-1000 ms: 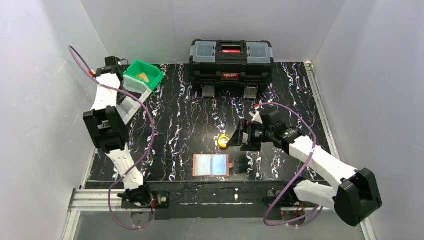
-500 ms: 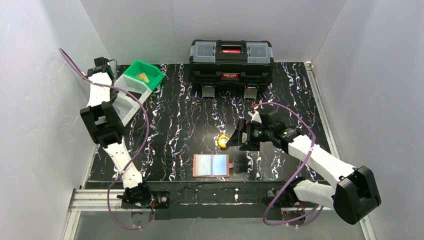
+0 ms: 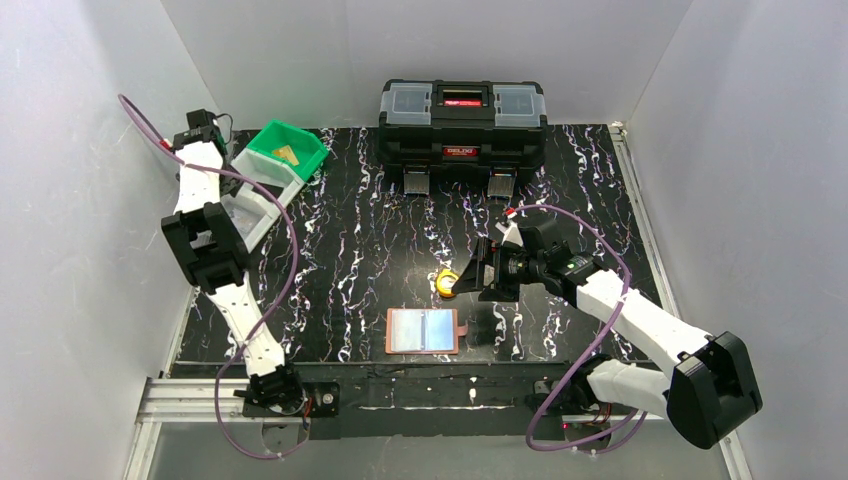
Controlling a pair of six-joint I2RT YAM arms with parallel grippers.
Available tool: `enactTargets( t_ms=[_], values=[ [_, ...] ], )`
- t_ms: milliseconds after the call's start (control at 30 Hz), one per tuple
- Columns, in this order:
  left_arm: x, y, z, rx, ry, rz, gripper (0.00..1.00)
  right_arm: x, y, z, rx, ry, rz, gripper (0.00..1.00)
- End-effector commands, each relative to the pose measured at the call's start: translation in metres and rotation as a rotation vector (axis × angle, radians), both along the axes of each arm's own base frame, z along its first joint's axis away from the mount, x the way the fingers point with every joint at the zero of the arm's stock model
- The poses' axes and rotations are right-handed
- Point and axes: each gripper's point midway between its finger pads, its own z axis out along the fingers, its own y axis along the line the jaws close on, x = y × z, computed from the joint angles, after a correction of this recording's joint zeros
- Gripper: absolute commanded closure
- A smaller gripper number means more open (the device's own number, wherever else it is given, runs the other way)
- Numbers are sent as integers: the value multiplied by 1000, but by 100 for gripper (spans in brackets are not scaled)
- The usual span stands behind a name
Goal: Take the credit cards out of the card holder
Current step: Place the credit card in the storage box, then remove the credit card from the card holder.
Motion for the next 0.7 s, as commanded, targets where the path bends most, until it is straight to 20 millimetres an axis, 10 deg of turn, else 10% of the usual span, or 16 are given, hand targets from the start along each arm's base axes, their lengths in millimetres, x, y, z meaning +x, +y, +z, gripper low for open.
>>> enactTargets(
  t_ms=[0,300,667],
  values=[
    [-3,-16,41,-55,-97,-35,41,2,2,4,18,-32,8,2],
    [-42,-104,66,-236,-173,-186,26,6,-8,-4,-38,-44,-43,2],
    [-159,-250,22,-438,-119,-543,21,-1,-8,-23,-75,10,-76,2]
  ],
)
